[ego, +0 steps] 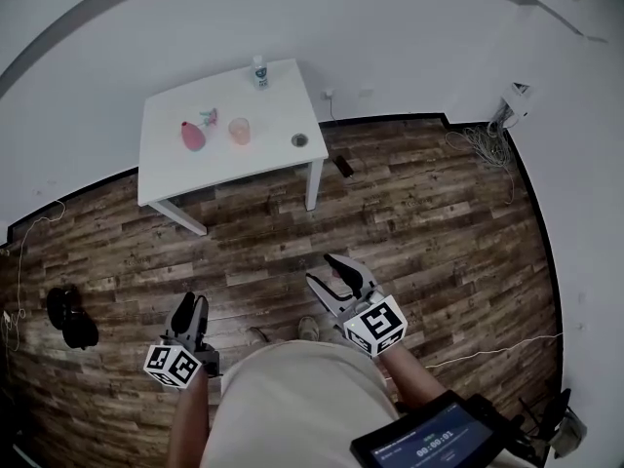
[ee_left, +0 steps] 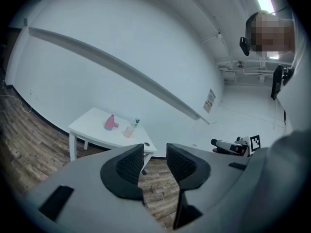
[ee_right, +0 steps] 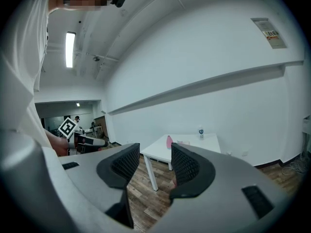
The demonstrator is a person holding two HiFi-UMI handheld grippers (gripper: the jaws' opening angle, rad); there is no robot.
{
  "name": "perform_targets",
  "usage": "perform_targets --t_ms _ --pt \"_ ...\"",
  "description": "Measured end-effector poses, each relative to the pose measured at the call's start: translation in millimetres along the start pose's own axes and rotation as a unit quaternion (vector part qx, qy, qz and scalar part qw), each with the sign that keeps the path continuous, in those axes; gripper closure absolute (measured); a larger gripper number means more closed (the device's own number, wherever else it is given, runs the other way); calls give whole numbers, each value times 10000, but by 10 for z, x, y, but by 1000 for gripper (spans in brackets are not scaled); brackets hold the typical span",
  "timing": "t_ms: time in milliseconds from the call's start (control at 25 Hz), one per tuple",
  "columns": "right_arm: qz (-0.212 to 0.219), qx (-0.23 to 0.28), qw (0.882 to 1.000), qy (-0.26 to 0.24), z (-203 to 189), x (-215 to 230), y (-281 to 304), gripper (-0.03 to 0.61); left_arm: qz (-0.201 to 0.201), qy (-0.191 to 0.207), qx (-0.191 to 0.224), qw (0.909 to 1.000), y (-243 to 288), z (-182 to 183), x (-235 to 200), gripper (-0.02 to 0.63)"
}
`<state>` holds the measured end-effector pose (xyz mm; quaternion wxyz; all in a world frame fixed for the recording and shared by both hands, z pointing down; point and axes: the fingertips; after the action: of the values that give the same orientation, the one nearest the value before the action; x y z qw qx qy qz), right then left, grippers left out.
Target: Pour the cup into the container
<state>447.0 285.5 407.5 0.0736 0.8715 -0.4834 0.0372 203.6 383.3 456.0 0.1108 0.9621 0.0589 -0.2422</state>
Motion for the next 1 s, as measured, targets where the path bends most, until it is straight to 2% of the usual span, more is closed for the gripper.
perform_targets --t_ms 440,720,1000 --pt "78 70 9999 -61 -5 295 -249 382 262 -26 67 9996 -76 -237 261 472" --pt "79 50 10000 7 -54 373 -63 382 296 -80 -12 9995 52 -244 140 472" --pt "13 -82 10000 13 -41 607 438 382 159 -91 -84 9998 593 -59 -206 472"
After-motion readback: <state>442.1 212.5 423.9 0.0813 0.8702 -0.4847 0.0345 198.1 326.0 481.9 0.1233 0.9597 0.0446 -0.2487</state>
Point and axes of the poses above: the fingertips, and each gripper's own axes: y forward along the fingers, x to its right, z out of its top, and after that the axes turned 6 degrees about x, right-handed
